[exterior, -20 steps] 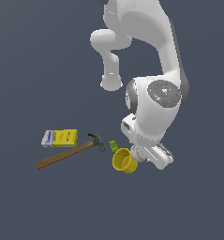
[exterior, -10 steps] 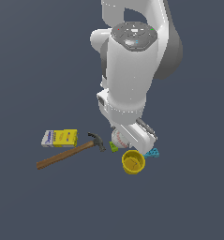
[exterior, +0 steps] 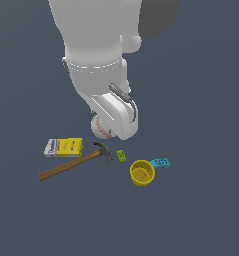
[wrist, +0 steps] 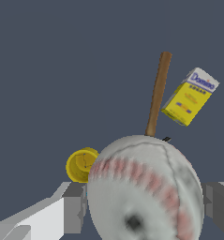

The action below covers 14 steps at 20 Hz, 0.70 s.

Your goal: Pick up a designated object from a clutter of objects.

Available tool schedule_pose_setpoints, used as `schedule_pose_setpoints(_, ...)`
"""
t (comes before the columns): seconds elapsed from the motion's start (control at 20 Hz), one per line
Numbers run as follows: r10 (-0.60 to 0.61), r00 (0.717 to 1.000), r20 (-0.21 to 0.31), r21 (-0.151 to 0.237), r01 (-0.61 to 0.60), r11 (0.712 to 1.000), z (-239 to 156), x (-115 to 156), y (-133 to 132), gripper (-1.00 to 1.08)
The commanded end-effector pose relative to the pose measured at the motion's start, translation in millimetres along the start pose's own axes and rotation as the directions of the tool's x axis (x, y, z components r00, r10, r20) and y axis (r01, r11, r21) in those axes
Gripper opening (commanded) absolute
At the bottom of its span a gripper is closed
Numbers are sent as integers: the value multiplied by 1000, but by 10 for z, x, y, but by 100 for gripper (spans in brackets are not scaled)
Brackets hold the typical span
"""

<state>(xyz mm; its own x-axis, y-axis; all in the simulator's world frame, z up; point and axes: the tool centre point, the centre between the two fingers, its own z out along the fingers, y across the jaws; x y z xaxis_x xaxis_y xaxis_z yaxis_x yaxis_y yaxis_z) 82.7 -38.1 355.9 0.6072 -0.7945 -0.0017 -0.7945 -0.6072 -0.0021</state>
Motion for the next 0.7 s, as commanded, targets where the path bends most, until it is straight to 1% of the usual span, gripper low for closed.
schedule_pose_setpoints(0.0, -1, 1000, -1, 0, 1, 1000, -249, 129, 117, -100)
schedule_pose_setpoints(0.3, -2, 1000, -1, -1, 2, 1000, -673, 370, 310, -100)
schedule_pose_setpoints(0.65, -2, 1000, -2, -2, 2, 1000, -927, 524, 419, -100)
